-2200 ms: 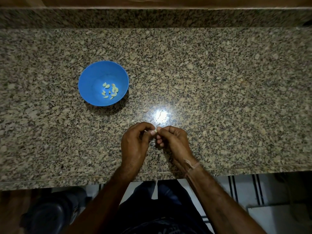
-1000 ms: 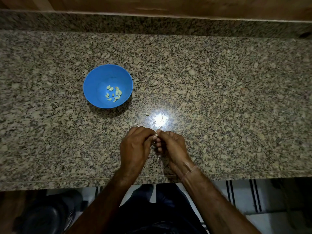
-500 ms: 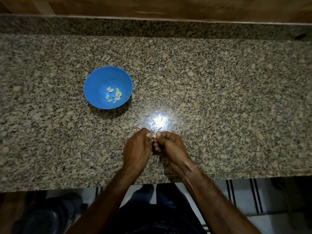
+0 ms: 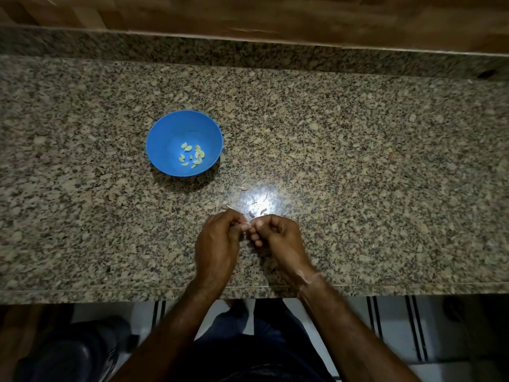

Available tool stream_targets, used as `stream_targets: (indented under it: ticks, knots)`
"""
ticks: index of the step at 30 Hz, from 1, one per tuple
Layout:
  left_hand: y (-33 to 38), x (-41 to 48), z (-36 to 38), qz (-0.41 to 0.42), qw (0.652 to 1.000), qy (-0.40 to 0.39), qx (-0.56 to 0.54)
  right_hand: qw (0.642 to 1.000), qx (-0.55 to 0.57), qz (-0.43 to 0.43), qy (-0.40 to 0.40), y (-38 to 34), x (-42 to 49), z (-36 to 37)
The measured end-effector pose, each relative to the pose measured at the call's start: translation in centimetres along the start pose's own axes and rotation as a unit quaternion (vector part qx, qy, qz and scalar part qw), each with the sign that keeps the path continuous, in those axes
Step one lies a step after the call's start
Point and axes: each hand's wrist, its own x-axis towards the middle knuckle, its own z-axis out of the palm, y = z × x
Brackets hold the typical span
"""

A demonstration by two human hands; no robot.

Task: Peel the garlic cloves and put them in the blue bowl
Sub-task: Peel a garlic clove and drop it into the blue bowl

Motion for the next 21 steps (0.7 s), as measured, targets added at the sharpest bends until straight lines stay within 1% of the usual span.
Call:
stream_targets:
  ticks: [2,4,6,10,12,13,14,15,18,21]
  knots:
    - [-1.3,-0.1,-0.7,-0.021,0.999,0.032,-0.004,0.989,-0.12,-0.083,0.031,0.4,0.1,-0.6]
    - [-3.2,0.2,-1.4,-0.047,0.997,0.059,-0.007,0.967,-0.207,-0.137,0.053,0.9,0.2,-1.3]
    - [-4.7,0.6,-1.8,-0.057,0.996,0.068,-0.008,0.954,-0.248,-0.16,0.048,1.2,0.1,-2.0]
    - [-5.2,-0.3,-2.3,-0.034,0.996,0.079,0.001,0.932,-0.297,-0.209,0.024,1.2,-1.1,-2.8]
    - [-4.6,-1.7,-1.8,-0.021,0.996,0.084,-0.017,0.913,-0.329,-0.236,0.043,1.3,-1.8,-3.8]
    - [-4.2,-2.5,-1.4,-0.016,0.997,0.072,-0.03,0.894,-0.365,-0.251,0.064,1.5,-2.1,-4.6]
    - [-3.7,-3.3,-0.8,-0.015,0.998,0.051,-0.045,0.876,-0.401,-0.255,0.081,1.8,-2.4,-5.4]
    - [-3.4,-3.8,-0.1,-0.017,0.998,0.028,-0.054,0.866,-0.425,-0.246,0.093,2.1,-2.8,-6.0]
    - [-2.6,-4.1,2.1,-0.02,0.999,-0.018,-0.043,0.87,-0.442,-0.195,0.092,2.8,-3.7,-6.2]
    - [-1.6,-3.3,3.3,-0.005,1.0,-0.022,-0.021,0.884,-0.41,-0.208,0.088,2.5,-2.5,-4.3]
